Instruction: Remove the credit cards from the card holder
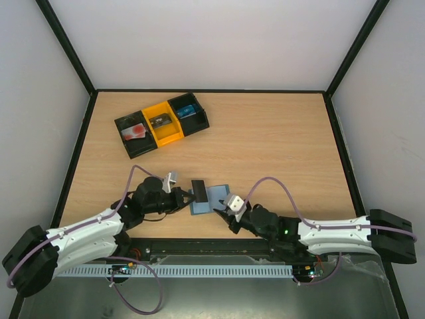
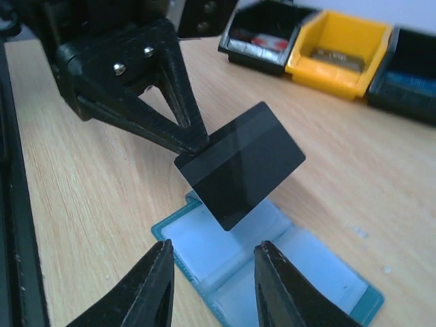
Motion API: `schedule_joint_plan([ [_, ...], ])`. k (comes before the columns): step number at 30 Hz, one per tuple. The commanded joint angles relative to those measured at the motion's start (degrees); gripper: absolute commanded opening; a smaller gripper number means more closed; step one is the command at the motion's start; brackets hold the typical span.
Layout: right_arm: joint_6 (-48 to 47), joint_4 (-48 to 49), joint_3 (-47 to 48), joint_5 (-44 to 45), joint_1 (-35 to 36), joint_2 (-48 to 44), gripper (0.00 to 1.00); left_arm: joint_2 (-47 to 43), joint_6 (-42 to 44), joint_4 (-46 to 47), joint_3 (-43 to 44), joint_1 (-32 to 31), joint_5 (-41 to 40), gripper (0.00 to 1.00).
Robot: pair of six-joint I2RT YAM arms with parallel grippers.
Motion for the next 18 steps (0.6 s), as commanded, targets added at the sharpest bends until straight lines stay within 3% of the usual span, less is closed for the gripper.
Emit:
schedule_joint_plan([
  [1,-17.8,8.1,-2.9,2.0,1.1,-3.1,0.34,-2.1,-1.4,-1.6,2.6,0.5,3.4,0.03],
  [5,-21.9,5.9,-0.6,4.2,1.4,-1.4,0.49,-4.8,-2.8,-1.7,2.7,0.4,3.8,0.03],
  [18,-30.7,11.0,2.9,8.7,2.2,7.4,0.52,-5.1,-5.8,1.3,2.7,0.5,6.9,0.03],
])
